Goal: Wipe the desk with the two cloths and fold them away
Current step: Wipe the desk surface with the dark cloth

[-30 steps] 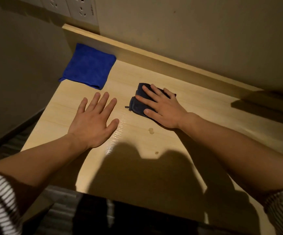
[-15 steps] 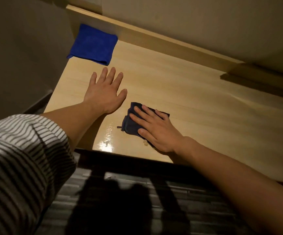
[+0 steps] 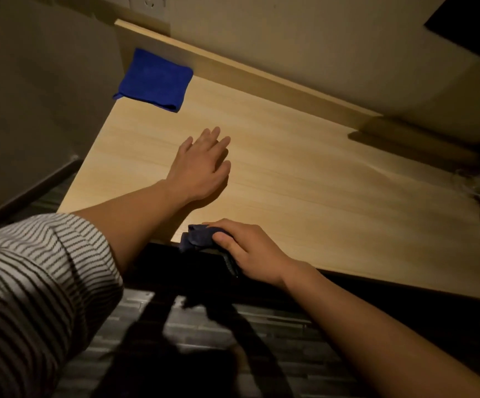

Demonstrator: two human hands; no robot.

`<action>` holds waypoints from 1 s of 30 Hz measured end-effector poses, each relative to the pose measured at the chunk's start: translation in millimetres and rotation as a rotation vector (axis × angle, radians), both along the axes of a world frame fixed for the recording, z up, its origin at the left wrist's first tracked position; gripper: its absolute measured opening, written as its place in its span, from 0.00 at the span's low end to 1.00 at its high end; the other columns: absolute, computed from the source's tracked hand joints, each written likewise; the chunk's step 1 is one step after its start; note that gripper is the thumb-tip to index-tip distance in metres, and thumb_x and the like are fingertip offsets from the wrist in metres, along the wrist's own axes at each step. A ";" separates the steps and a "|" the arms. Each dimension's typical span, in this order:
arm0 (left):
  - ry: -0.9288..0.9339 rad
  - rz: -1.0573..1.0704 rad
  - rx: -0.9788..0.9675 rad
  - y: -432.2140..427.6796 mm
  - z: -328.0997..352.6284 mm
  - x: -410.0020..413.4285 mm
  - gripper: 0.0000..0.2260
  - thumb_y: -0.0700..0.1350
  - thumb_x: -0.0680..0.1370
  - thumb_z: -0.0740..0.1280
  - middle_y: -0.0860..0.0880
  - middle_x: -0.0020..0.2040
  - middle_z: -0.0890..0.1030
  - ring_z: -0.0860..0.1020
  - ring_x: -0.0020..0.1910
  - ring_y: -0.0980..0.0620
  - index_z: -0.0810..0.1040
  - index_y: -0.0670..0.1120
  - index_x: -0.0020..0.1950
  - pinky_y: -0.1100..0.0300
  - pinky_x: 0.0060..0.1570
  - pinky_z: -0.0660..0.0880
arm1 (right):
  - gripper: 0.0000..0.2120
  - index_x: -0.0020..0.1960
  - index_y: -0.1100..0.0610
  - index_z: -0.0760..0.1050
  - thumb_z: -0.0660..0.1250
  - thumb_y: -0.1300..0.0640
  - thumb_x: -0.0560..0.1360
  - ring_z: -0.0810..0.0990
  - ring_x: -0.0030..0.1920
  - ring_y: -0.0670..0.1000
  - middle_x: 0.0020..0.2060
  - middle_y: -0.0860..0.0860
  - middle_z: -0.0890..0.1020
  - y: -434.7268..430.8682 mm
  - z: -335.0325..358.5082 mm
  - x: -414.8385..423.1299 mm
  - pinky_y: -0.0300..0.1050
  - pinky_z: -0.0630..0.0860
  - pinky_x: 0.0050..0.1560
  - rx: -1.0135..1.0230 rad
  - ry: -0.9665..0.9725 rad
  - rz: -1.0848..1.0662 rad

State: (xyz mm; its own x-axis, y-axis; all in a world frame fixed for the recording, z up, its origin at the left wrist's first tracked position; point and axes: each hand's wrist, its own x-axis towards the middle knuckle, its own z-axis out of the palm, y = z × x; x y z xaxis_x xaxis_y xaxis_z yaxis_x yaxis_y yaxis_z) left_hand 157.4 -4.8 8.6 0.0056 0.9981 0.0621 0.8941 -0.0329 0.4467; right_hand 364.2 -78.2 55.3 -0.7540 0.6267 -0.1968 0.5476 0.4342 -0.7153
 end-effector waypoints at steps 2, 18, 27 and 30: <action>-0.008 0.034 -0.041 8.9 -1.4 12.4 0.29 0.59 0.85 0.51 0.45 0.88 0.55 0.51 0.86 0.44 0.59 0.51 0.86 0.39 0.82 0.49 | 0.13 0.68 0.56 0.77 0.59 0.57 0.87 0.81 0.61 0.51 0.61 0.50 0.84 11.0 13.3 9.7 0.46 0.74 0.62 0.010 0.039 -0.079; 0.262 0.135 -0.149 19.6 -30.8 31.7 0.35 0.71 0.83 0.40 0.51 0.88 0.42 0.38 0.86 0.49 0.43 0.58 0.87 0.42 0.83 0.41 | 0.13 0.68 0.52 0.77 0.58 0.53 0.87 0.78 0.63 0.57 0.64 0.53 0.81 306.8 20.7 49.8 0.50 0.72 0.61 0.494 -0.156 -0.112; 0.319 0.153 -0.195 18.4 -26.1 34.0 0.34 0.71 0.83 0.41 0.53 0.87 0.40 0.35 0.85 0.52 0.42 0.60 0.87 0.42 0.83 0.42 | 0.30 0.84 0.42 0.47 0.40 0.34 0.84 0.47 0.83 0.51 0.84 0.46 0.49 346.3 -40.7 40.3 0.59 0.49 0.79 0.442 -0.379 0.187; 0.317 0.160 -0.205 18.6 -24.7 34.6 0.34 0.71 0.83 0.41 0.53 0.88 0.41 0.36 0.85 0.53 0.42 0.60 0.87 0.43 0.83 0.41 | 0.31 0.83 0.38 0.49 0.37 0.31 0.82 0.54 0.82 0.53 0.84 0.45 0.53 371.4 -30.4 36.5 0.61 0.57 0.74 0.526 -0.418 0.284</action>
State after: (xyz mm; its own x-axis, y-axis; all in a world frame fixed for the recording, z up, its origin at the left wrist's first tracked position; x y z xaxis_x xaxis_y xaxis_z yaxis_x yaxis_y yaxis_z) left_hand 192.0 13.7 -16.1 -0.1637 0.9795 -0.1178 0.9751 0.1787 0.1311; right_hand 400.7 293.2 24.9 -0.8294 0.5090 -0.2303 0.5444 0.8289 -0.1284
